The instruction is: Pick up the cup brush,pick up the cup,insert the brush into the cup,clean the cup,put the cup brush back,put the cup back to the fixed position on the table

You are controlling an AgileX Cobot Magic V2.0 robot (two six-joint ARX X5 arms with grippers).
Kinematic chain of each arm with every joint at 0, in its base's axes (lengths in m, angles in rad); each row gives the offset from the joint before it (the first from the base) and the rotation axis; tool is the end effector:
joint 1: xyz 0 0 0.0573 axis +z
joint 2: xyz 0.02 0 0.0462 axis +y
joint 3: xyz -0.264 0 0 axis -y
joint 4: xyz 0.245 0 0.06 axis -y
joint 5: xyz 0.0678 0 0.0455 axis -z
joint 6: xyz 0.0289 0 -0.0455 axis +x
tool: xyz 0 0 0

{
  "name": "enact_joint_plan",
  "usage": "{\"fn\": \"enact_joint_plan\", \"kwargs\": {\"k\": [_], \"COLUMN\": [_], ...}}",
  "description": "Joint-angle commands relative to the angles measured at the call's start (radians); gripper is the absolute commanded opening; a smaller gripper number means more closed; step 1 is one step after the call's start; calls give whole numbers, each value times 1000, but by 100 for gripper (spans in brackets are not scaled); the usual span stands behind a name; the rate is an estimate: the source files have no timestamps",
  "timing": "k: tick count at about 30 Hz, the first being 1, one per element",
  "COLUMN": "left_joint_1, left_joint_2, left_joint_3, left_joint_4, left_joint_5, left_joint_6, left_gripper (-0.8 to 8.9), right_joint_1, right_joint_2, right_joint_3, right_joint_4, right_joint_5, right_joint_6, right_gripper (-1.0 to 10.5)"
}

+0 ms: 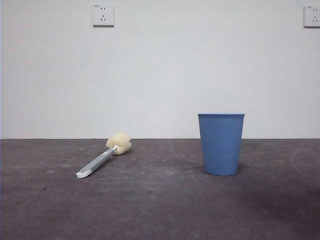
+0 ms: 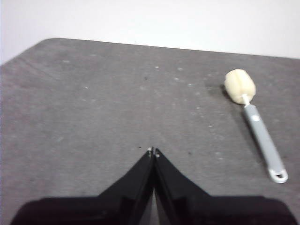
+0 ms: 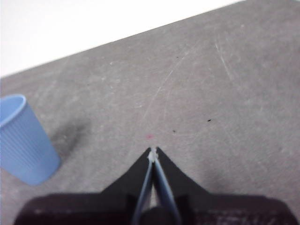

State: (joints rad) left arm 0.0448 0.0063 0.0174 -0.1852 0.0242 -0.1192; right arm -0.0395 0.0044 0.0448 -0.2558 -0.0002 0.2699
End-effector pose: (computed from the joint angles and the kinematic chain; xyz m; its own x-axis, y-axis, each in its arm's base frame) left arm 0.0955 0.0036 0.1511 0.9847 0.0199 -0.1732 -0.0414 0.9918 -0.1213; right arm 0.0928 -0.0037 0.1538 0.9761 -0.0384 -0.2137 0.0948 0.9608 0.2605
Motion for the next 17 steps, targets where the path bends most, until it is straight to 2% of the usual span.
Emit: {"fn": "enact_joint_plan", "kwargs": {"k": [1,4,9,17], "left_joint_1": [2,1,1,1], "left_joint_2": [-1,-1,0,76], "left_joint_3": [-1,23,97,272], "left_joint_4": [4,2,-40,-154], "left_joint_5": [87,158,168,249], "left_joint_6": [-84,-124,-175,-169], "left_gripper": [-6,-6,-6,-6], "right_joint_1": [2,2,3,3], "right_joint_2": [-3,-3,13,147], "right_joint_3": [-9,0,64,252], "right_joint_4": [33,76,78,33], "right_joint_5": [-19,-110,-154,-317], "right_joint_6": [100,111,144,110], "right_gripper": [-3,-10,-10,-11]}}
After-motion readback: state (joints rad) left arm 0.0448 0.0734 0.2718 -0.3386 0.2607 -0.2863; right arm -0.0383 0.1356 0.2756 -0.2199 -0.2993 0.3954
